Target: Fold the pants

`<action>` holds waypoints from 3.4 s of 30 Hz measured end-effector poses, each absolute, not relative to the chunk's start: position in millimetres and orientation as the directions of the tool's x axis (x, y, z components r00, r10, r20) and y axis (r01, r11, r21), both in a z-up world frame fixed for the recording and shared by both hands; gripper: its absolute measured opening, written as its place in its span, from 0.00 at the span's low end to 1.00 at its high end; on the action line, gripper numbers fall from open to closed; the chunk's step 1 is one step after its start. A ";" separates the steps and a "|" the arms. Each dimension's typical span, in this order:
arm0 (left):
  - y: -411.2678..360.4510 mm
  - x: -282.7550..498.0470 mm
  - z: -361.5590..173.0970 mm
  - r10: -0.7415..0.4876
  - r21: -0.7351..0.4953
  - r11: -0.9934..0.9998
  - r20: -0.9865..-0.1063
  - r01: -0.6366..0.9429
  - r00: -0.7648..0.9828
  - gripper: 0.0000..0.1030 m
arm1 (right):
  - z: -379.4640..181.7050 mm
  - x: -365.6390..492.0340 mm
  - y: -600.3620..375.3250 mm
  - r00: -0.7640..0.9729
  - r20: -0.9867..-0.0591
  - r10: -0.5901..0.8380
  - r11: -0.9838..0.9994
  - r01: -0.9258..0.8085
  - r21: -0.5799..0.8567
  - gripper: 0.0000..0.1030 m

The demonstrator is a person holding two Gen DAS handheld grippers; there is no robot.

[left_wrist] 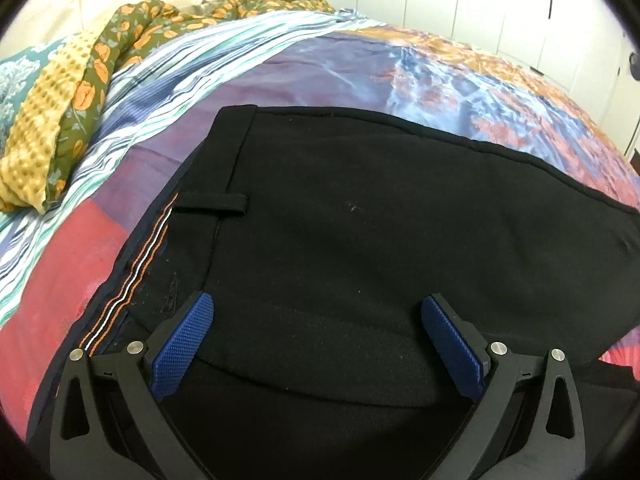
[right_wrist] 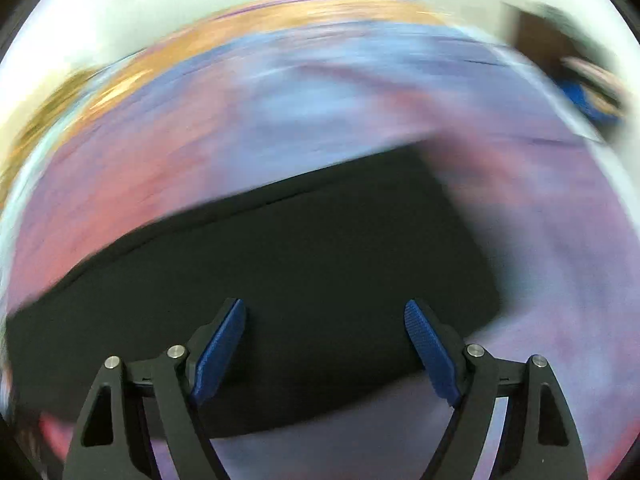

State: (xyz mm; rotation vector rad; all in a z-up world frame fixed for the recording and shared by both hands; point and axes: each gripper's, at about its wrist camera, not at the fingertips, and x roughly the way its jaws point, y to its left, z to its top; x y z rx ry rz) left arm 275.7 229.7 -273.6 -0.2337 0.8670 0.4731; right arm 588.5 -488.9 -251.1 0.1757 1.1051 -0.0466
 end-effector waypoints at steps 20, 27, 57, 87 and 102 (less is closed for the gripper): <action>227.9 281.4 -276.0 0.326 0.030 0.871 -0.782 -0.490 0.532 0.99 | -145.9 384.1 -495.6 0.589 -0.786 0.186 0.972 -0.229 0.059 0.04; 228.0 293.5 -271.1 0.319 0.075 0.876 -0.831 -0.476 0.456 1.00 | -201.6 233.0 -542.7 0.454 -0.891 0.003 0.999 0.039 0.023 0.19; 140.5 270.5 -184.8 -0.190 -0.389 0.887 -0.798 -0.249 0.572 0.99 | -230.3 196.8 -488.6 0.657 -0.661 0.361 0.688 0.291 0.665 0.04; 151.0 104.1 -179.9 -0.208 -0.519 0.747 -0.777 -0.416 0.595 0.14 | -168.5 242.7 -531.6 0.560 -0.737 0.379 0.866 0.065 0.496 0.05; 141.0 91.6 -212.0 -0.260 -0.556 0.731 -0.762 -0.395 0.593 0.13 | -224.4 212.2 -584.0 0.531 -0.792 0.301 0.832 0.259 0.490 0.50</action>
